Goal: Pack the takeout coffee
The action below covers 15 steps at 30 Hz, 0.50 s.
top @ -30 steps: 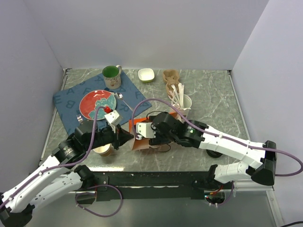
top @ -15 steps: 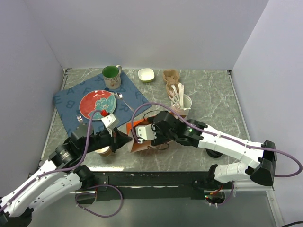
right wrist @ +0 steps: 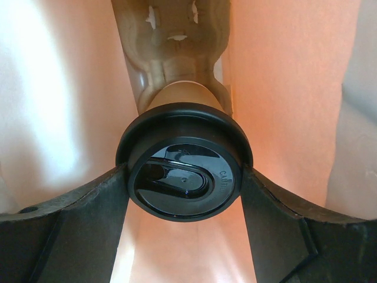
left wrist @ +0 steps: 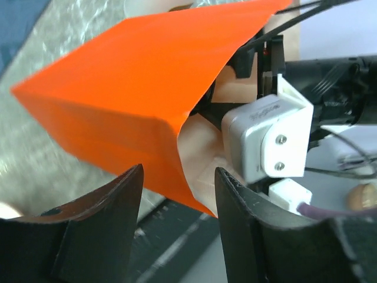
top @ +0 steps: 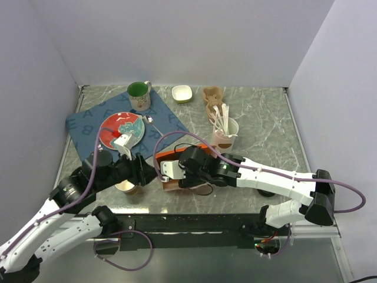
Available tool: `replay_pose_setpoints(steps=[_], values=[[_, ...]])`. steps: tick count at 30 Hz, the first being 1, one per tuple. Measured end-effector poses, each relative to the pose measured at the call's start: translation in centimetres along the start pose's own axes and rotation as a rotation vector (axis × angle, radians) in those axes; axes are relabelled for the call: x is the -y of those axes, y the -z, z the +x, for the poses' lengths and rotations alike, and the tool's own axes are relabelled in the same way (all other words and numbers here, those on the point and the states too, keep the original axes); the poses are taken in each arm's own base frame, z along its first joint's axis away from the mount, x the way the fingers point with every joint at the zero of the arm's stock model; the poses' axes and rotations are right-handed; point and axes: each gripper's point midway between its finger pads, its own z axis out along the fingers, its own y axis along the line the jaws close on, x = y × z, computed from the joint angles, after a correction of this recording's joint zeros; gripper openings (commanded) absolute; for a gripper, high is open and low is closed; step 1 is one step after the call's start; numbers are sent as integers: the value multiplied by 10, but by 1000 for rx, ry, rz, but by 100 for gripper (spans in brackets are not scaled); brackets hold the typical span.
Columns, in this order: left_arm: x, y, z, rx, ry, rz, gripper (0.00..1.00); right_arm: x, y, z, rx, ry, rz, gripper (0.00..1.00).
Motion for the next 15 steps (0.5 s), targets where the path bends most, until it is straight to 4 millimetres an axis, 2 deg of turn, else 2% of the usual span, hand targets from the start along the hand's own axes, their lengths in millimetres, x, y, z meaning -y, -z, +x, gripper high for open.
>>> replay_pose_setpoints(steps=[7,11,15], values=[[-3,23,9,-41,216,-85,58,1,2,-10,11,-88,23,56],[-5,27,17,-68,301,-118,61,-1,-2,-12,0,-120,23,56],[-13,28,20,-65,337,-168,60,-7,-4,-15,-4,-138,17,55]])
